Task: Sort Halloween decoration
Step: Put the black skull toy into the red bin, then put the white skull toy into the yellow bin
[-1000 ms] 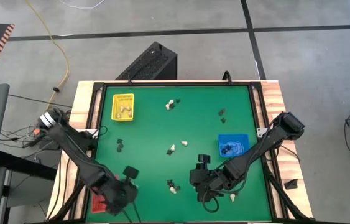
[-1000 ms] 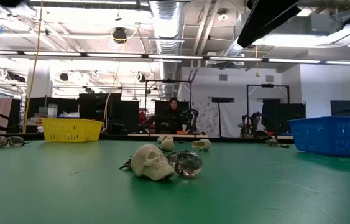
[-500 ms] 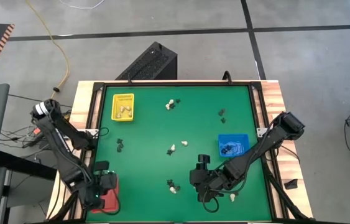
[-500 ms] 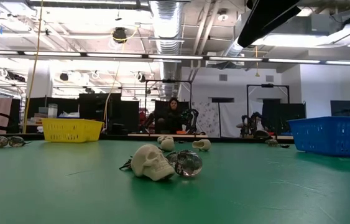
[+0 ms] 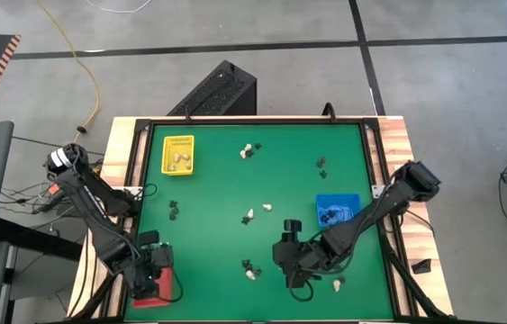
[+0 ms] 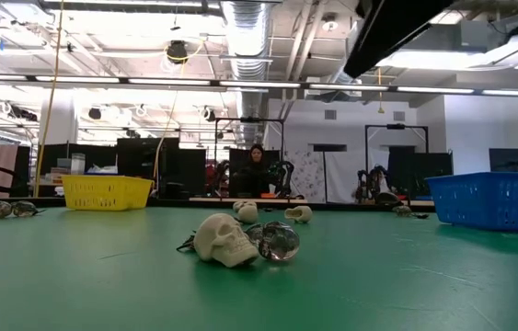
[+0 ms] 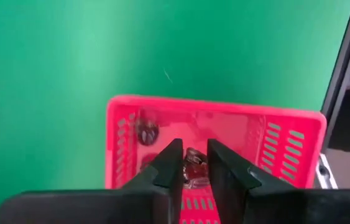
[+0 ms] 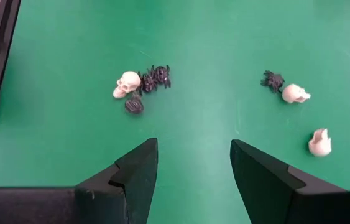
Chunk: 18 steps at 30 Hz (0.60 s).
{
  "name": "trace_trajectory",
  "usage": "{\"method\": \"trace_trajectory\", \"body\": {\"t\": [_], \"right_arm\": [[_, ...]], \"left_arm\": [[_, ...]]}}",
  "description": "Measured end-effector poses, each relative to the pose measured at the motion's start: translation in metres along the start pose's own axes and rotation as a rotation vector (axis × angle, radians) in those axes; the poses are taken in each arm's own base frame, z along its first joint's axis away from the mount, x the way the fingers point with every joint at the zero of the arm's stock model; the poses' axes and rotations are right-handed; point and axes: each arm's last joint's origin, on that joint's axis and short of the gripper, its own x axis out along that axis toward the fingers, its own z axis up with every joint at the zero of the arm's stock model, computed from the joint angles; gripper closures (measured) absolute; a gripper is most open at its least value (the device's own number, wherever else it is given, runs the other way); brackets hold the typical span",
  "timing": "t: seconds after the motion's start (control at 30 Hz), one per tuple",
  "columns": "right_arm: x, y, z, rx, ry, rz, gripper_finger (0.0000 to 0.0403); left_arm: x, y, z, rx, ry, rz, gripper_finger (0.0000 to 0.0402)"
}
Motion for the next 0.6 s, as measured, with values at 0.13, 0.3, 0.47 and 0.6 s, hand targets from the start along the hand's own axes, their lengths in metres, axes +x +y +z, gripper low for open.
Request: {"method": "trace_trajectory", "body": {"t": [0.13, 0.3, 0.47, 0.6], "right_arm": [[0.007, -0.018, 0.007, -0.065, 0.019, 0.013, 0.0171], [0.017, -0.055, 0.019, -0.124, 0.044, 0.027, 0.0171], [0.008, -0.103, 0.032, -0.172, 0.015, -0.015, 0.0176], [0.004, -0.157, 0.042, -0.128, -0.028, -0.069, 0.0189]], "left_arm": [[0.0, 0.001, -0.001, -0.051, 0.001, 0.013, 0.0297], [0.0, 0.002, 0.004, 0.047, -0.033, 0.023, 0.0241], [-0.002, 0.008, 0.027, 0.296, -0.48, 0.283, 0.0225], [0.016, 0.031, 0.064, 0.427, -0.604, 0.411, 0.0233]]}}
